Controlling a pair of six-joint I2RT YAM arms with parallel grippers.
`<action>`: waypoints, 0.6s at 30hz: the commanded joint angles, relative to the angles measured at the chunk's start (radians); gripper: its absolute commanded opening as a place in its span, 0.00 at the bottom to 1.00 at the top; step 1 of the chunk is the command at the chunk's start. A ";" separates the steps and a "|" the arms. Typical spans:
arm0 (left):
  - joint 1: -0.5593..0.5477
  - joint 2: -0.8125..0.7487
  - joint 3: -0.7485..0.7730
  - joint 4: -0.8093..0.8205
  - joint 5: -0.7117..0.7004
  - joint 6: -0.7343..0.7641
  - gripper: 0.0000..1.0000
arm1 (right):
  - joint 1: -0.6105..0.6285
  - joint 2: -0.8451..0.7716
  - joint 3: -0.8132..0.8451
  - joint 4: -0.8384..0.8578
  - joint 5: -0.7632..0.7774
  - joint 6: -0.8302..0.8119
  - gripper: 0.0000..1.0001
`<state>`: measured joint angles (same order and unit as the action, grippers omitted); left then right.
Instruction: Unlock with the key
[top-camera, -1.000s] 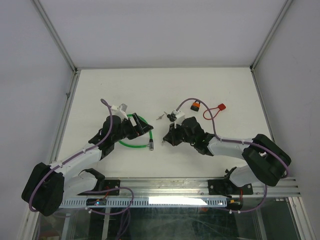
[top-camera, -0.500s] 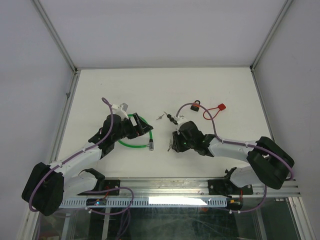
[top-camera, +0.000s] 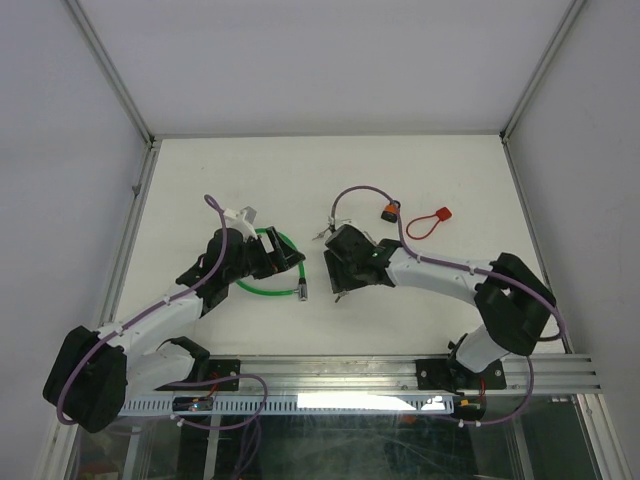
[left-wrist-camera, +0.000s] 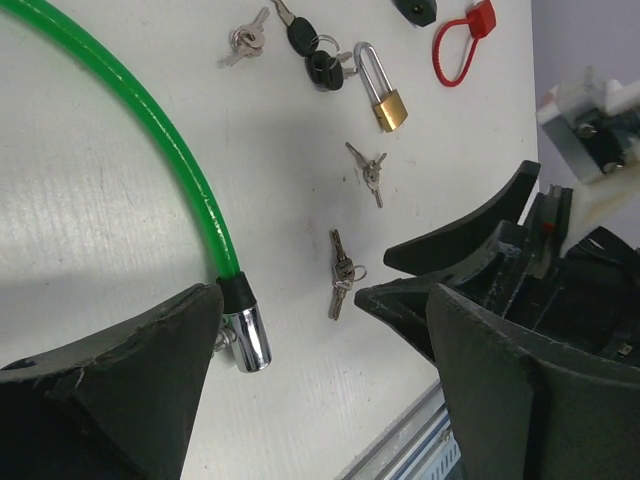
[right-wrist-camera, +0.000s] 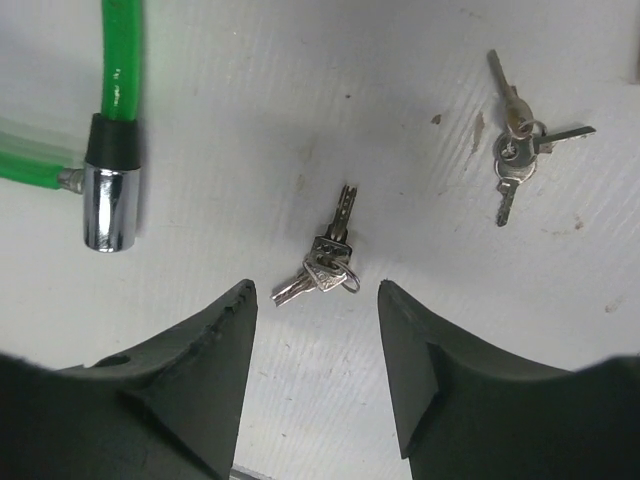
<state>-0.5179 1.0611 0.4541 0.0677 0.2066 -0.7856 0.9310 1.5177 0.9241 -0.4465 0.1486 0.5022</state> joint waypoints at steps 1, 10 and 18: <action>-0.008 -0.038 0.050 -0.008 -0.032 0.040 0.86 | 0.017 0.085 0.108 -0.157 0.060 0.084 0.55; -0.008 -0.059 0.050 -0.034 -0.062 0.057 0.86 | 0.019 0.199 0.209 -0.220 0.037 0.094 0.53; -0.008 -0.067 0.055 -0.041 -0.062 0.065 0.86 | 0.019 0.280 0.277 -0.267 0.079 0.104 0.47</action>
<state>-0.5179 1.0260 0.4644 0.0208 0.1566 -0.7456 0.9451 1.7828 1.1488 -0.6777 0.1814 0.5823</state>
